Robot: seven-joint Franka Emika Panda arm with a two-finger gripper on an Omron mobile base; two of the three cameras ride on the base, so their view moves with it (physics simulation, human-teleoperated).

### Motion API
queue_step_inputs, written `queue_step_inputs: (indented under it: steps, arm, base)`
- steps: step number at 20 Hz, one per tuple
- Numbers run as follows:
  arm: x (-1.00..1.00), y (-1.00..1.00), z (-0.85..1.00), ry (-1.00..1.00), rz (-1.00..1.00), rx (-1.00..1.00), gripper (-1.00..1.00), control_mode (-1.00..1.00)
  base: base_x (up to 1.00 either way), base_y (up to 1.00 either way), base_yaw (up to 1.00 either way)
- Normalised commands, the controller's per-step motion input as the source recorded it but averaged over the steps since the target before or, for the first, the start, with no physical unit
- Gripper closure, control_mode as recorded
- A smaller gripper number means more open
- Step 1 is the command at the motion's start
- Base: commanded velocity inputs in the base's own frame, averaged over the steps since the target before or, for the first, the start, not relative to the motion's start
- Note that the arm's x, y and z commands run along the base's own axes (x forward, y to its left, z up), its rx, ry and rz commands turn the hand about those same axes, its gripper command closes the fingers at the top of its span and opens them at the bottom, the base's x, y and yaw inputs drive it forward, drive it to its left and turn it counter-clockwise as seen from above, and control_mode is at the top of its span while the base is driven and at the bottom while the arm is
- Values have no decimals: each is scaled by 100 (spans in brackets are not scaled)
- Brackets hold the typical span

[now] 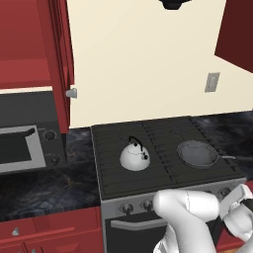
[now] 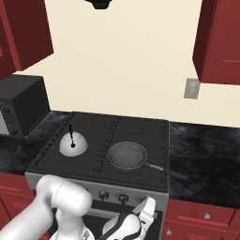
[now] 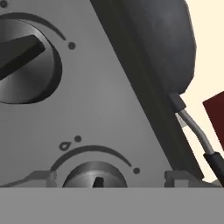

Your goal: Pick the pan from the cabinet and place it on the stove. Then turn on the stove burner for the pan.

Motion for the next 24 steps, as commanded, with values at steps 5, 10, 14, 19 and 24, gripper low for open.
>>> queue_step_inputs:
  steps: [5,10,14,19,24]
  arm:
    - [-21,11,-10,5,15,0,-100,-100]
    - [-38,0,-9,2,12,0,-100,-100]
    - [-69,0,-1,0,7,1,-100,-100]
    - [-86,0,0,0,0,3,-100,-100]
    - [-83,0,1,0,0,0,-100,-100]
  base:
    - [0,0,0]
    - [0,0,0]
    - [0,0,0]
    - [0,0,0]
    - [0,0,0]
